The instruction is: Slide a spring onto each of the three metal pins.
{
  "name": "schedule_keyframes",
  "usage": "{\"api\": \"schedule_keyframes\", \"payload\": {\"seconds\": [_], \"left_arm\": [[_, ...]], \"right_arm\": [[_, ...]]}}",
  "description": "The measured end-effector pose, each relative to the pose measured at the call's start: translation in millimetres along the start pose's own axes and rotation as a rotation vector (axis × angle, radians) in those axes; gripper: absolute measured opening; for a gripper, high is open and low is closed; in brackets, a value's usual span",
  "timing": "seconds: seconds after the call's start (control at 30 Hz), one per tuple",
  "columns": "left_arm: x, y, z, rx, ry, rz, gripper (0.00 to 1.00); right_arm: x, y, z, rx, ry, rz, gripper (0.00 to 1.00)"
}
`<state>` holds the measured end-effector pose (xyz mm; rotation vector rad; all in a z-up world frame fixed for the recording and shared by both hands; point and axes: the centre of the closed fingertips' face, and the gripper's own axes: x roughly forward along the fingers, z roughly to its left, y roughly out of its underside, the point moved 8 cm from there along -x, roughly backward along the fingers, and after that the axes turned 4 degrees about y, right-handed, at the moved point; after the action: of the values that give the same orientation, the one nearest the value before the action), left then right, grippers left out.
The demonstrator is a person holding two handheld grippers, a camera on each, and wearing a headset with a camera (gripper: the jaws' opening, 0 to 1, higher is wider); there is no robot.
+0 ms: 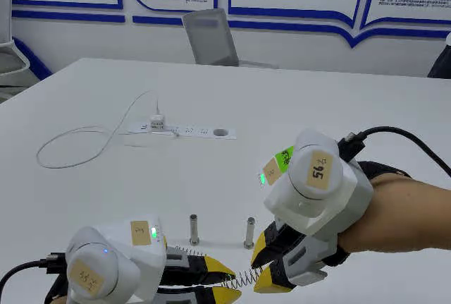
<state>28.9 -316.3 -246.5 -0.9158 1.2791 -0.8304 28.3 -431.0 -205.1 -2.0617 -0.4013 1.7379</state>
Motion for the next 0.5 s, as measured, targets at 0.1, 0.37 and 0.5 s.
{"api": "schedule_keyframes", "payload": {"seconds": [0.1,0.37,0.5], "left_arm": [[-0.6,-0.7,-0.3,0.001,0.0,-0.004,0.11],[0.3,-2.6,-1.9,0.004,0.005,-0.006,0.11],[0.4,-2.3,-1.9,0.001,0.006,-0.006,0.11]], "right_arm": [[1.0,2.1,-0.3,0.006,-0.003,0.001,0.16],[-0.8,2.6,0.4,0.008,0.0,-0.003,0.12],[-5.4,-3.5,2.0,0.002,0.005,-0.016,0.12]]}}
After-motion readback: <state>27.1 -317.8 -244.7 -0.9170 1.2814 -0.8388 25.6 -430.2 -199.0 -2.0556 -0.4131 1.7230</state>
